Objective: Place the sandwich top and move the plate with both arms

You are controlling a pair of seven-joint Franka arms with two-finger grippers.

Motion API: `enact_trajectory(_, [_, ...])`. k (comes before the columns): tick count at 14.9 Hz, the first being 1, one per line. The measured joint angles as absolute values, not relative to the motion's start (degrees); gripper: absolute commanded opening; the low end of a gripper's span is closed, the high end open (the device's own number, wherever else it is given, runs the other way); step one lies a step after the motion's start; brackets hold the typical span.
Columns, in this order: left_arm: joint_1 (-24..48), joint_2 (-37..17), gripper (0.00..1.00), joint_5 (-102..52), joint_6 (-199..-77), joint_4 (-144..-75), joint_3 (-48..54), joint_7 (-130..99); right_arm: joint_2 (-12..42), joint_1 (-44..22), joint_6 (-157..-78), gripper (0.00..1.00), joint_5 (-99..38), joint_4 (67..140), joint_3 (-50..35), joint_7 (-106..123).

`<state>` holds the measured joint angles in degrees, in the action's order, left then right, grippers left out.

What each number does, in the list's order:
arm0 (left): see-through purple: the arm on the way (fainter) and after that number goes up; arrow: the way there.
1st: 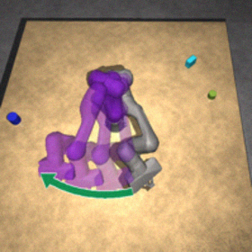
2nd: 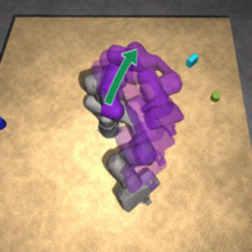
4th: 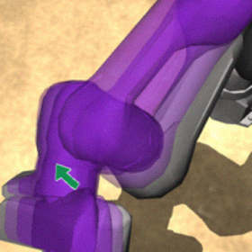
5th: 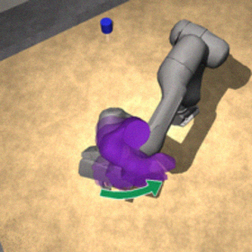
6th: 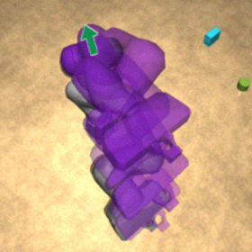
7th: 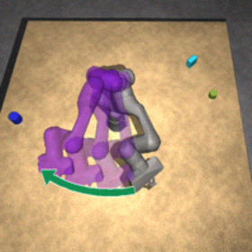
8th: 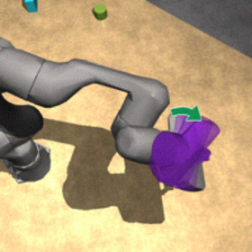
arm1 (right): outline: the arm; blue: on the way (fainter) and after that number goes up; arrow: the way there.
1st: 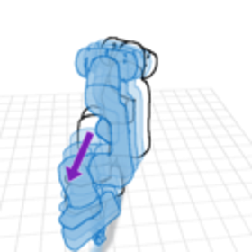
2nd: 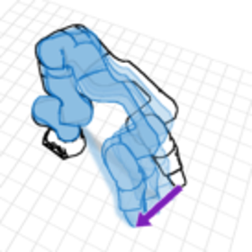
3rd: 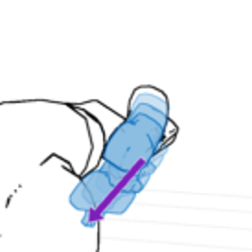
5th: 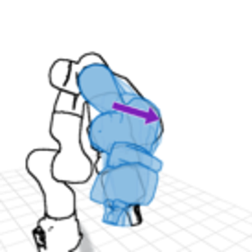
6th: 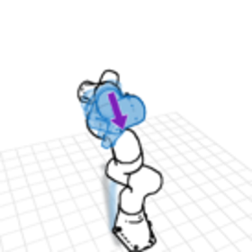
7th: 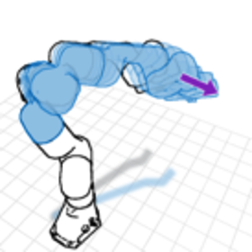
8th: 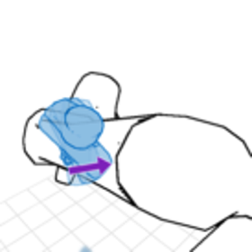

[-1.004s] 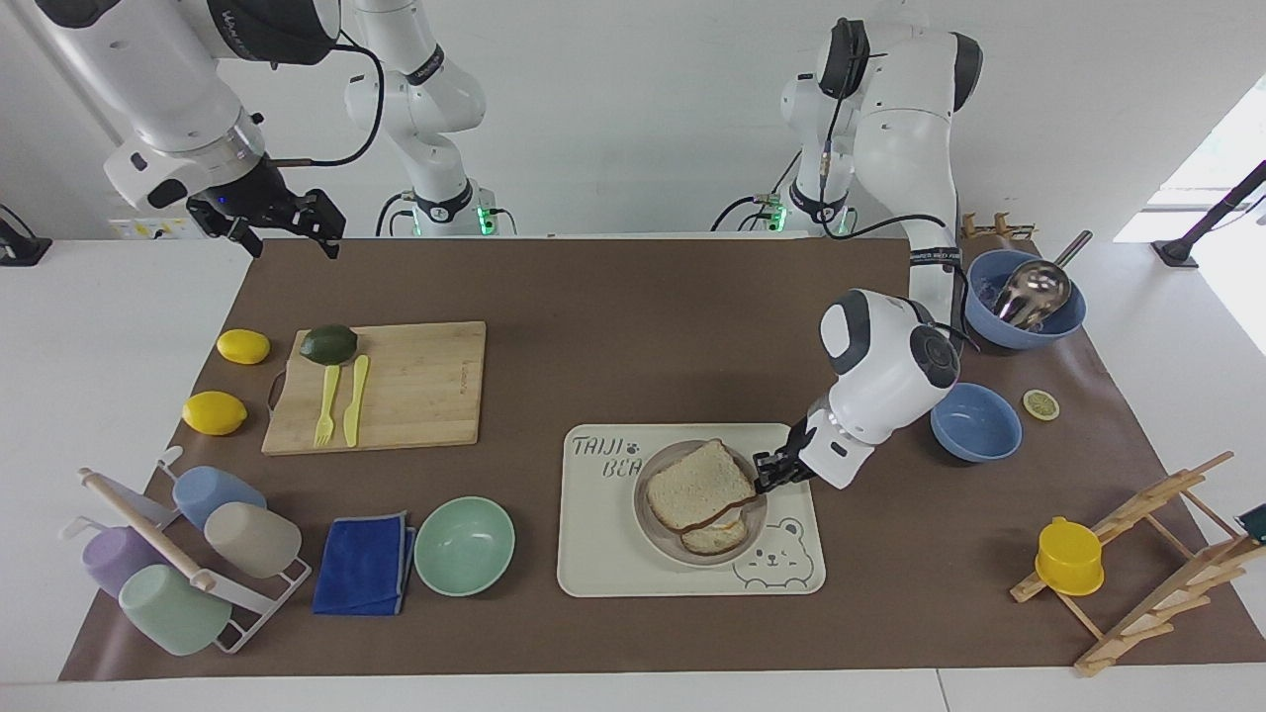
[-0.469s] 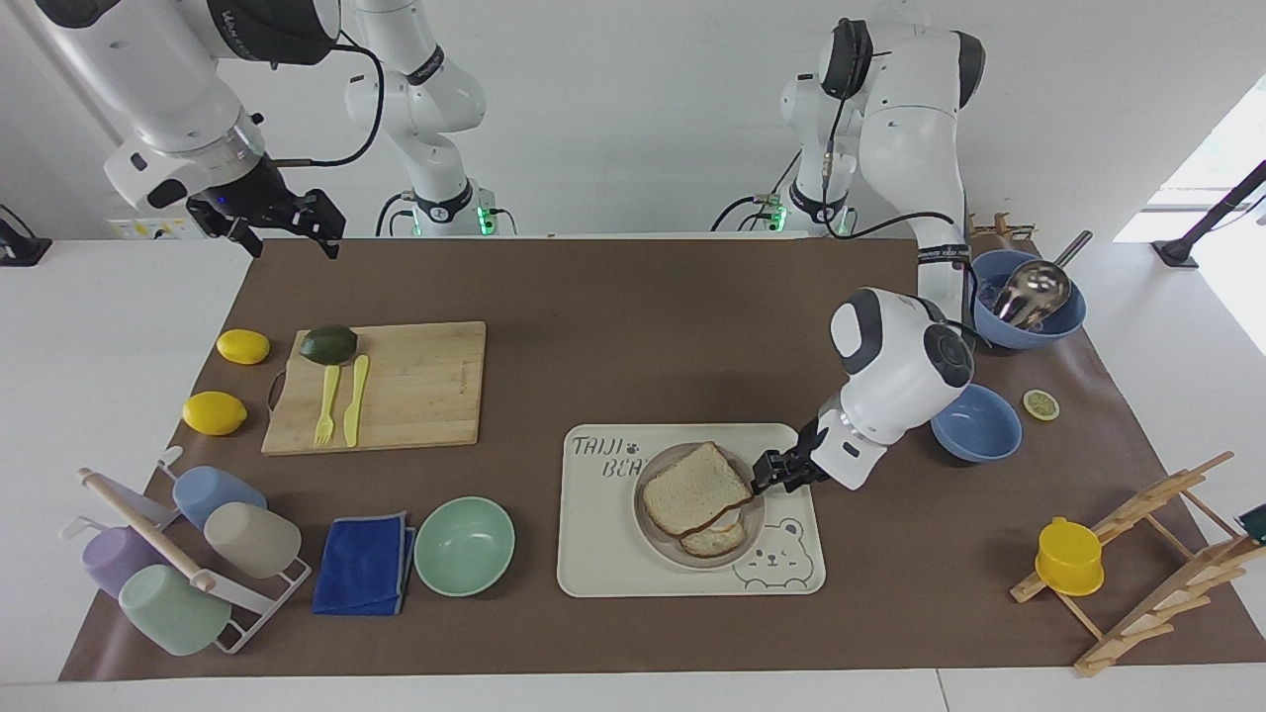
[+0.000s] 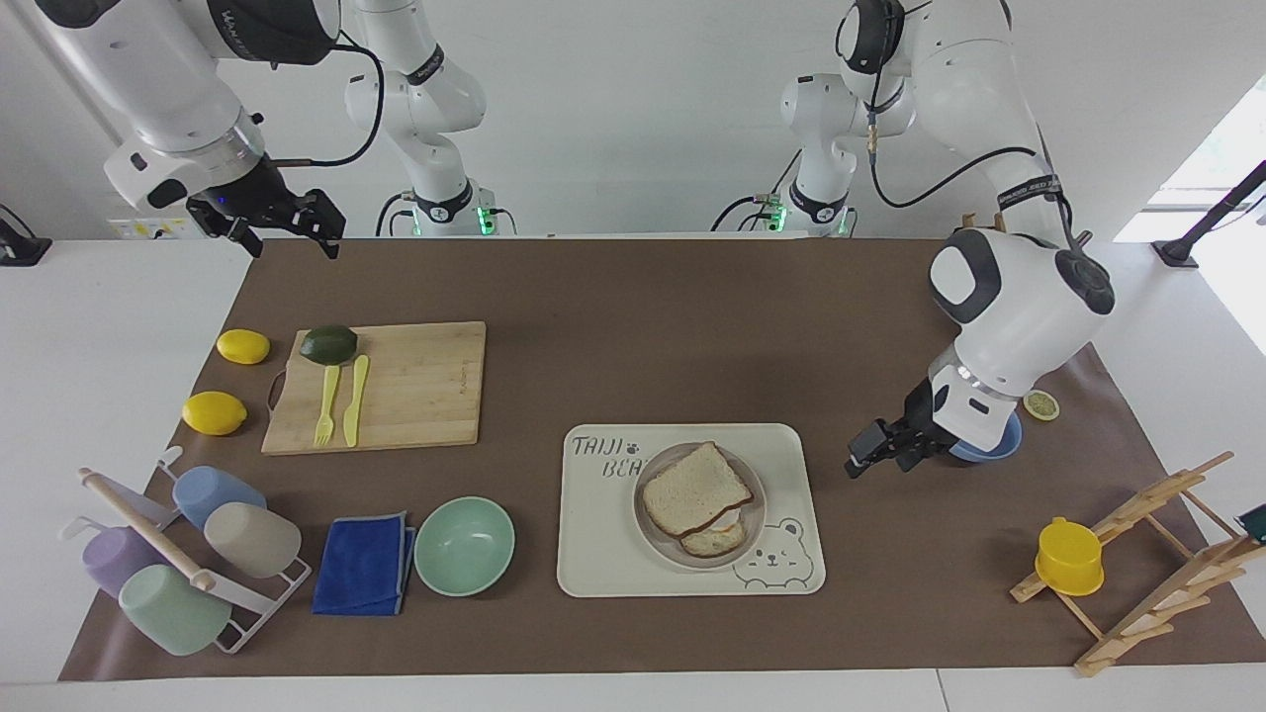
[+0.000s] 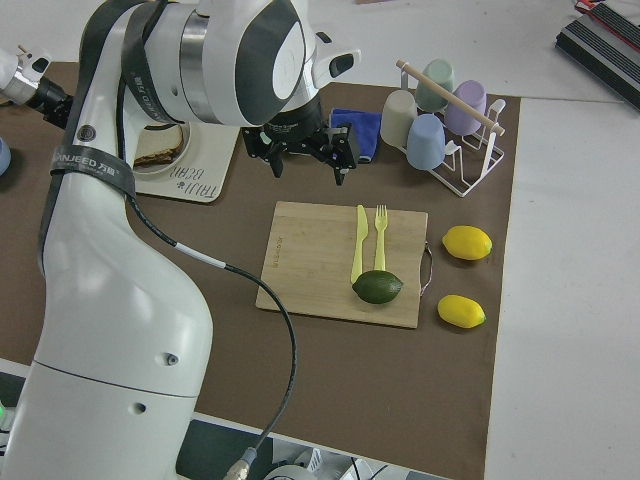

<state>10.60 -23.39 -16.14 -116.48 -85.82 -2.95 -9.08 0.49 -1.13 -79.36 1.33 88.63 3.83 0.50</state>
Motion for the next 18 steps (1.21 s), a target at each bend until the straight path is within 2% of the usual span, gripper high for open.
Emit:
enact_trajectory(6, [10.47,-12.51,1.00,-5.99,-101.10,-85.77,-4.17,-9.09,0.49,-1.13,-79.36,1.00,1.33,88.63,3.83,0.50])
enact_trajectory(12, [10.10,-1.63,1.00,-2.69,-83.49,-86.10,-4.22,-9.09,0.49,-1.13,-79.36,1.00,1.33,88.63,3.83,0.50])
enact_trajectory(16, [9.84,2.08,1.00,-2.55,-80.72,-91.85,-3.72,-9.06,0.49,-1.13,-79.36,1.00,1.33,88.63,3.83,0.50])
enact_trajectory(18, [6.35,3.08,1.00,-2.53,-81.40,-94.75,-0.28,-7.55,0.49,-1.13,-79.36,1.00,1.33,88.63,3.83,0.50])
